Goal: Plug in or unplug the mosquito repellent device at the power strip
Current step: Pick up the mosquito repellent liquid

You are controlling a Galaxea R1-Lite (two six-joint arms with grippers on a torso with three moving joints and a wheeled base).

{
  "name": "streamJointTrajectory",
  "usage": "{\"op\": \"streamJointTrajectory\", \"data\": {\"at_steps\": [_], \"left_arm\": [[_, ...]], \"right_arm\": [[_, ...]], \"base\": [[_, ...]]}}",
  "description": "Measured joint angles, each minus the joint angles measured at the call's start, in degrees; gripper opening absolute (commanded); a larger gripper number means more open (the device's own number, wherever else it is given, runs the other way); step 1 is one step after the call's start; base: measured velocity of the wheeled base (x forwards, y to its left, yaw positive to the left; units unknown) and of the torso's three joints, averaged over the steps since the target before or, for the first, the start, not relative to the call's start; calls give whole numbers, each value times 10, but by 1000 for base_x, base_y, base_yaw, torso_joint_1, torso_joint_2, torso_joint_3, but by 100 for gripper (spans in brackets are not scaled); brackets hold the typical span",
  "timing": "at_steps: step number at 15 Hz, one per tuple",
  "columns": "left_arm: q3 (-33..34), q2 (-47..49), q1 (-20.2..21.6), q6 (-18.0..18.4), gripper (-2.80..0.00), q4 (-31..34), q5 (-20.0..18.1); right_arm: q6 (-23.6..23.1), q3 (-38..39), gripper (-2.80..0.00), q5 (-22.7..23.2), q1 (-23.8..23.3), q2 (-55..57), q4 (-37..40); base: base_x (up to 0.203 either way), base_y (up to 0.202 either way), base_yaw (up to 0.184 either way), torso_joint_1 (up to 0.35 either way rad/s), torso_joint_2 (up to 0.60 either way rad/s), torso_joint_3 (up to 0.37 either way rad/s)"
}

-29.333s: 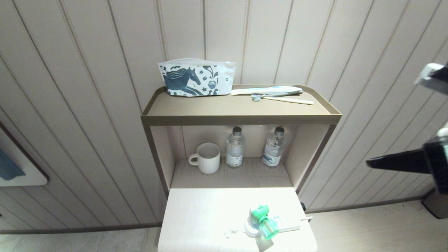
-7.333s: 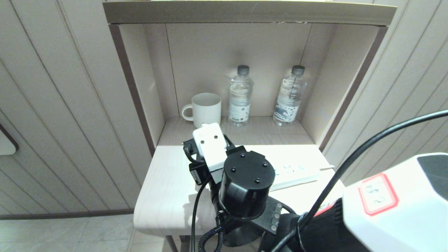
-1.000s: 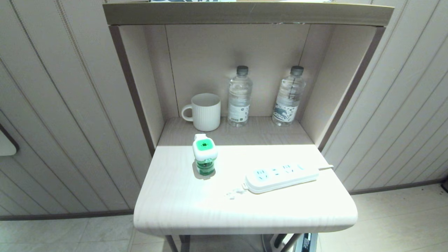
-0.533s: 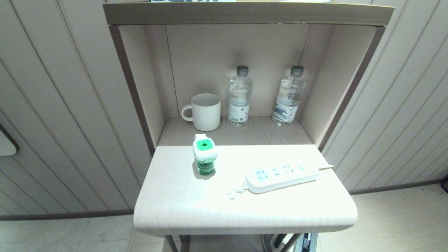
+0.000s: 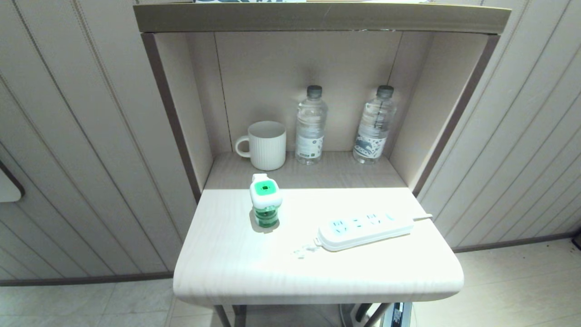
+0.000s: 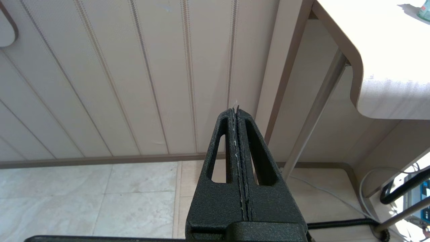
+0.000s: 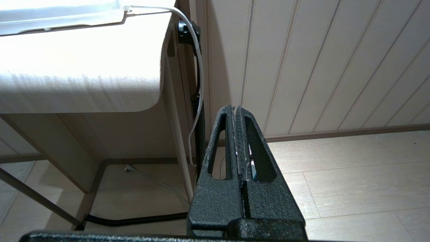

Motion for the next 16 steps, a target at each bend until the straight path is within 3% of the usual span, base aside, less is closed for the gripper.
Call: {"op": "streamJointTrajectory", "data": {"at_steps": [6,9,13,16], "left_arm": [[0,0,0,0,-280,0,0],[0,0,0,0,-280,0,0],[0,0,0,0,-280,0,0],[0,0,0,0,-280,0,0]], "right_arm": [[-19,-35,-280,8,1,1,12],[-19,-152,-280,25,1,41,33],[-12,-308,-280,54,9,190,21],[31,-449,-280,108,31,343,9]], "base": [[0,0,0,0,0,0],[0,0,0,0,0,0],[0,0,0,0,0,0],[0,0,0,0,0,0]]}}
